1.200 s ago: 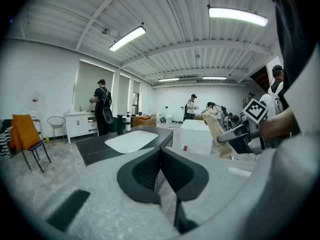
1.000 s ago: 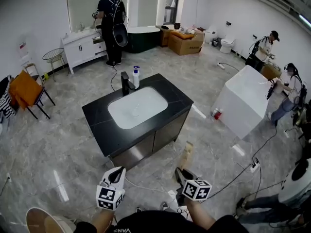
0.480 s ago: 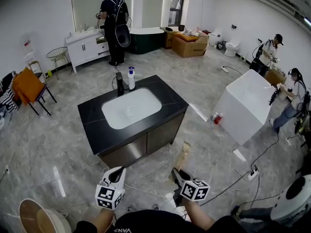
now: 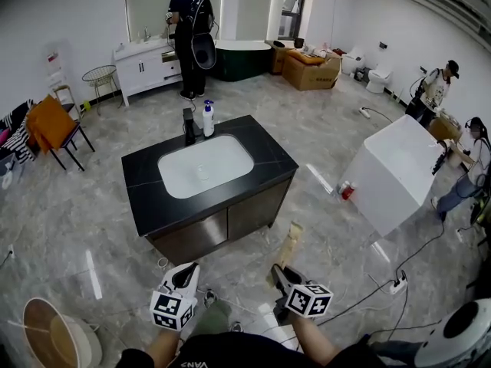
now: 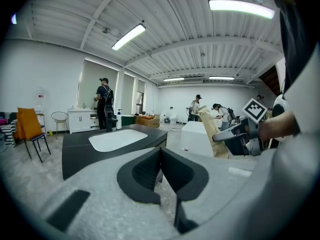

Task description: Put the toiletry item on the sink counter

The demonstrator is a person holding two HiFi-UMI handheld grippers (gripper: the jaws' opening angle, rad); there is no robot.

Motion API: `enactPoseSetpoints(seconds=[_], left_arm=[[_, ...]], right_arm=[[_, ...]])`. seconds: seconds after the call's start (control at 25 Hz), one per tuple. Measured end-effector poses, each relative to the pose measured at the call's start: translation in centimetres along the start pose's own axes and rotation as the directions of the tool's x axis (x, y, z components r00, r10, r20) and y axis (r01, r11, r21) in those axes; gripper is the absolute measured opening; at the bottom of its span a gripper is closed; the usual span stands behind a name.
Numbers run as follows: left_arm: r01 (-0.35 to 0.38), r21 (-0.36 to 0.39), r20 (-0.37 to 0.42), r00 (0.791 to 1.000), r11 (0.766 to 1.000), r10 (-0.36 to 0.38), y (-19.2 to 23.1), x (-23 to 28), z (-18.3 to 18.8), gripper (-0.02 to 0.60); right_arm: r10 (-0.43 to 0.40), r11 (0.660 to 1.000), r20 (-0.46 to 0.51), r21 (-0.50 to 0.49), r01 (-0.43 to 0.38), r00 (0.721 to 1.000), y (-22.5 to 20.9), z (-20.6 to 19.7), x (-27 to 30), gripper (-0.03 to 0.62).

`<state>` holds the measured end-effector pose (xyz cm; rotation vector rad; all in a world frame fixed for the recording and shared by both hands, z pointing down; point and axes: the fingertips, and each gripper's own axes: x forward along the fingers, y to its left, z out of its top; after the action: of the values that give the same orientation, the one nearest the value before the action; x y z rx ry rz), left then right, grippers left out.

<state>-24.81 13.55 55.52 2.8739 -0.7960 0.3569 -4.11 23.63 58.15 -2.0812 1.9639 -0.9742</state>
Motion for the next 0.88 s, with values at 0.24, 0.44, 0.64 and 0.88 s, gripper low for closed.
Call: enactPoseSetpoints(seconds=[0.24,0.44,0.64,0.88], left_arm=[[0.018,-0.001,-0.016,1.000,1.000,-0.019,1.2,3.2,0.2,0.009],[0.051,0.016,-0.018,0.999,0.999,-0.051,3.4,7.8,1.5,0.009],[0.099,0.032,-0.006,0.995,0.995,-0.098,5.9,12.9,3.8,0.009],[0.127,0.061,-0.025,0.992,0.990,-0.125,10.2,17.7,5.2,0.009]], right_arm=[[-0.005,1.000,0.001,0.021,0.005,1.000,-1.3,1.5,2.6,0.049],[-0.034,0.999,-0.002,0.013,0.034,0.999,-2.6,3.8,5.8,0.049],[-0.066,0.998,0.019,0.009,0.066,0.998,-3.9,7.4,10.0,0.049],[-0.084,0.996,0.045,0.023,0.083,0.995,-4.1,11.0,14.9,0.049]])
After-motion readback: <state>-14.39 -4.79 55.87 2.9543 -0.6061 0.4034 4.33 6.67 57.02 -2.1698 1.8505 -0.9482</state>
